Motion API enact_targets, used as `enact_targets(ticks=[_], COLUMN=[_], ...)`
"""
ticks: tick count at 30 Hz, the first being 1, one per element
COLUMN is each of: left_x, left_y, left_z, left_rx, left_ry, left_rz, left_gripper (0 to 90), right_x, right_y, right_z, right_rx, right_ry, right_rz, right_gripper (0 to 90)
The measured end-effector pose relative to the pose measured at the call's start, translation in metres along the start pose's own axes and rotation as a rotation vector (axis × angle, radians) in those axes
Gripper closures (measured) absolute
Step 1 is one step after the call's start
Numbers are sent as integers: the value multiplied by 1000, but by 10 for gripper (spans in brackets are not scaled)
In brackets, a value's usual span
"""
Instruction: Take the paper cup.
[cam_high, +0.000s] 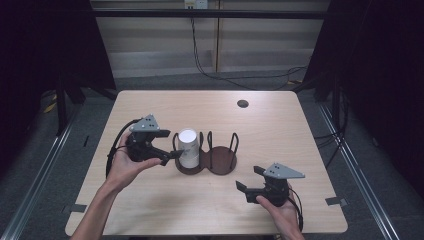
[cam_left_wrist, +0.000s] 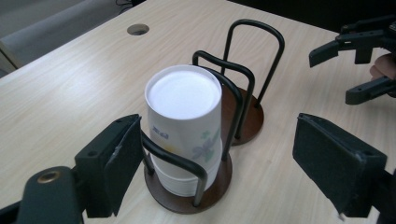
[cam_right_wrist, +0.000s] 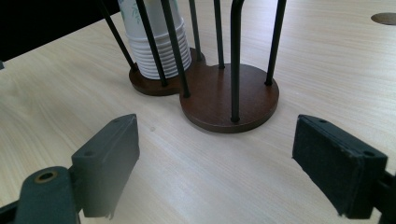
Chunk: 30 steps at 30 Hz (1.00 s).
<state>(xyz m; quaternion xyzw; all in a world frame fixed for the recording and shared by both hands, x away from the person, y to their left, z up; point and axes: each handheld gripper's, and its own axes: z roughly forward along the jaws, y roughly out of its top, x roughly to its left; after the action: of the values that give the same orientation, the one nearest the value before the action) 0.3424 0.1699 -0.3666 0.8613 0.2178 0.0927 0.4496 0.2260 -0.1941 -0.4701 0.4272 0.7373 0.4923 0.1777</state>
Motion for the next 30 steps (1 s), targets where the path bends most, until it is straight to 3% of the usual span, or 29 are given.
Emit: enact_targets(ticks=[10,17,22,25,28,30], left_x=[2,9,12,14,15,15], left_y=[14,27,36,41,44,48], left_z=[9,16,26,30,33,36], left_rx=[68,129,181,212,215,254], left_ry=[7,37,4,2,6,-1], left_rz=[16,26,48,73,68,92], left_gripper=[232,193,187,195,207,230], right_x=[-1,-1,1,1,1,1], right_y=[0,-1,-1,-1,-1,-2], right_z=[-1,0,1,1,0,1], right_rx=[21,26,34,34,36,40], right_ry=[15,17,20,21,19,13], right_rz=[-4,-3,-8,-8,-12,-10], right_gripper=[147,146,145,143,143,147])
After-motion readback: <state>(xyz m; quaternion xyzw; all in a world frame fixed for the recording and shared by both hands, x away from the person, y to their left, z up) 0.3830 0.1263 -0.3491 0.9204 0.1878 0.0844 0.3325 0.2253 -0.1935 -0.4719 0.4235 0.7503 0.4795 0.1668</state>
